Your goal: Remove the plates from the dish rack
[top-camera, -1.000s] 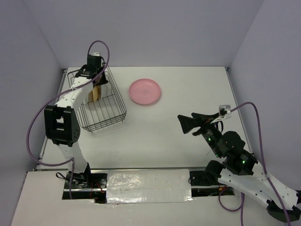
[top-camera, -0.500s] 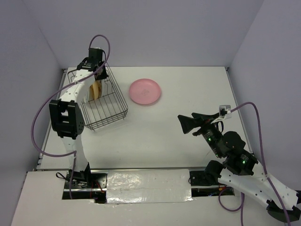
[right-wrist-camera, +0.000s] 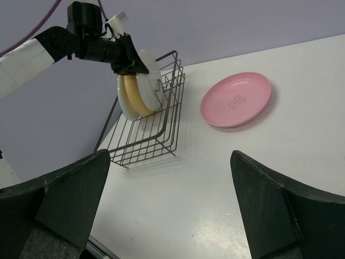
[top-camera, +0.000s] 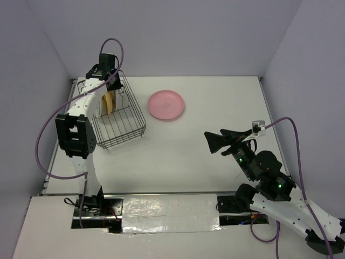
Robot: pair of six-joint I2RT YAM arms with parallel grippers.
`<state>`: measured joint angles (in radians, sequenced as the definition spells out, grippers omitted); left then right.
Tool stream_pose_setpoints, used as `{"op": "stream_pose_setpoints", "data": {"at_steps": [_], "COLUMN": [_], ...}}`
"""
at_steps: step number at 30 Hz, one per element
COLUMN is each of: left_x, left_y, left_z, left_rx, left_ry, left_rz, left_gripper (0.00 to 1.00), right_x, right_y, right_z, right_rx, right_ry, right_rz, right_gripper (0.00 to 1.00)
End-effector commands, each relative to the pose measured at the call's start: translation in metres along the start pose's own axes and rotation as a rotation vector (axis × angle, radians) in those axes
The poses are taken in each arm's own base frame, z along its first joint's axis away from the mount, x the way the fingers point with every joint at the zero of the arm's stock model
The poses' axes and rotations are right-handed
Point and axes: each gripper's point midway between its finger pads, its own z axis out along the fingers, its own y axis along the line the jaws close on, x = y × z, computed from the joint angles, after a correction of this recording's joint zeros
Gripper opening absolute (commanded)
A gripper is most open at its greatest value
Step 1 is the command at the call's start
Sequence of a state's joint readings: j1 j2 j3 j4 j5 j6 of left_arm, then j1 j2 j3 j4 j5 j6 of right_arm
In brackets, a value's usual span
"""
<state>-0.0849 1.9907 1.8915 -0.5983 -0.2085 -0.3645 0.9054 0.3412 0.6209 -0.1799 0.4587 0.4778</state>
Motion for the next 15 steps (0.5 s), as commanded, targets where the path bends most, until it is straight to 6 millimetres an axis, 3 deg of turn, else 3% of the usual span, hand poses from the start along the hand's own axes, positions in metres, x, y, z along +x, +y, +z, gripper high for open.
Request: {"op": "stream_pose_setpoints", "data": {"at_steps": [1,5,10,15], "left_x": [-0.081,-0.089,-0.095,-0.103], "left_y": [-0.003,0.003,0.008,-0.002], "left_z": [-0.063,-0.076,-0.078,-0.092], "left_rx": [0.064,0.089,0.14,0.198], "left_ry": [-0.272,-0.309,-0.31,-0.317], "left_rz": [-0.01,-0.035,-0.086,-0.099], "left_gripper": [0.0,0.0,0.0,0.0], "right_x": [-0.014,-0.016,-0.02,-0.017], "right_y": [0.009,0.009,0.01,0.008], "right_z": [0.001,-0.001,-0.003,0.0], "right_rx": [-0.024,-0.022,-0.036,-0.018], "right_ry": [-0.038,-0.038,-0.056,-0.042], "right_rz": [0.013,0.011,0.017,0.008], "right_gripper": [1.0,1.0,1.0,1.0]}}
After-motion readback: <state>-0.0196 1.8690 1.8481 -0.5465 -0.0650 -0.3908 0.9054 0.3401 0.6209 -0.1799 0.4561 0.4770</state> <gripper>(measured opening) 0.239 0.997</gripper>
